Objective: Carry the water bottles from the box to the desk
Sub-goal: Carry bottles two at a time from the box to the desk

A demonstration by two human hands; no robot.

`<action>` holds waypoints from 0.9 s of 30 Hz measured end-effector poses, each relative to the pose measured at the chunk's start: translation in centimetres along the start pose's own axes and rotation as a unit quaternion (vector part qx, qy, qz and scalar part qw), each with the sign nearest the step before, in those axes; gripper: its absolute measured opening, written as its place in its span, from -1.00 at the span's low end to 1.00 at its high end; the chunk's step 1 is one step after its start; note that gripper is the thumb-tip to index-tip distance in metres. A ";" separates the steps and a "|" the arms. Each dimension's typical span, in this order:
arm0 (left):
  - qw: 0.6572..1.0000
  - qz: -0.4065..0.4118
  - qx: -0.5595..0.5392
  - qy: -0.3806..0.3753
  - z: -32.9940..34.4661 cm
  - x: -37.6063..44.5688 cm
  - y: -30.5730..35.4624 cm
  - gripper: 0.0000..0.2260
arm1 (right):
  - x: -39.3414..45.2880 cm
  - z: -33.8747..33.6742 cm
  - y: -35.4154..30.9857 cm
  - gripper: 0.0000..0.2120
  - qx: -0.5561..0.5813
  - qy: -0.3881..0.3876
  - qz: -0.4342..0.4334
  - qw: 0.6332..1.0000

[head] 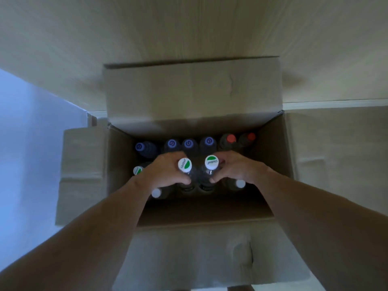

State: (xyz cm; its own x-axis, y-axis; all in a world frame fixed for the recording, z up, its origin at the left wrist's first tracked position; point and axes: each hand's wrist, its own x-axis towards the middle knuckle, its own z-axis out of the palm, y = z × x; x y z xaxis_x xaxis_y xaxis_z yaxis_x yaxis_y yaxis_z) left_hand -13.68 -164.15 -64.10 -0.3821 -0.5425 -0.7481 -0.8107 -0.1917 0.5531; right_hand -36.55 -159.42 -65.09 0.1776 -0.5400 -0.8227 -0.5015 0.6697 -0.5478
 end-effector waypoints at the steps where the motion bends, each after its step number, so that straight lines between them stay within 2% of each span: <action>1: 1.000 0.001 -0.015 -0.007 -0.9 -0.5 0.9 -0.71 | -0.9 -0.6 -0.8 -0.48 0.014 0.003 -0.002 1.000; 5: 0.994 -0.011 -0.113 -0.010 -4.3 -3.4 4.9 -0.73 | -4.4 -2.8 -4.2 -0.63 0.118 0.007 -0.006 0.993; 8: 0.981 -0.025 -0.190 -0.002 -6.2 -5.6 7.7 -0.57 | -6.9 -4.1 -6.7 -0.62 0.175 -0.006 0.002 0.985; 11: 0.968 -0.015 -0.248 0.028 -7.8 -7.3 9.6 -0.61 | -9.1 -5.1 -8.8 -0.70 0.238 0.006 -0.003 0.971; 14: 0.956 -0.017 -0.285 0.067 -9.0 -8.7 11.3 -0.63 | -11.0 -5.4 -10.9 -0.67 0.301 0.013 -0.012 0.954; 16: 0.949 -0.022 -0.304 0.078 -9.6 -9.6 12.3 -0.53 | -12.1 -5.4 -12.2 -0.60 0.334 0.007 -0.014 0.943; 18: 0.943 -0.026 -0.320 0.085 -10.1 -10.5 13.2 -0.44 | -13.1 -5.3 -13.3 -0.54 0.355 0.002 -0.012 0.935; 23: 0.944 -0.028 -0.313 0.099 -11.3 -13.1 14.9 -0.44 | -15.6 -5.3 -15.5 -0.49 0.353 0.013 -0.018 0.936; 27: 0.945 -0.037 -0.317 0.071 -12.4 -15.3 17.0 -0.44 | -18.2 -5.7 -17.3 -0.48 0.349 0.015 -0.017 0.937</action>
State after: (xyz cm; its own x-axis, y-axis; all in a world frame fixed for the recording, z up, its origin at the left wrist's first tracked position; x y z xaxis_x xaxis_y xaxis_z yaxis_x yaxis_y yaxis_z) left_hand -16.08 -169.23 -38.72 -0.2344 -0.6038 -0.7619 -0.3873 -0.6608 0.6429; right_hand -35.89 -164.08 -39.77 0.1536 -0.5749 -0.8037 0.1813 0.8159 -0.5490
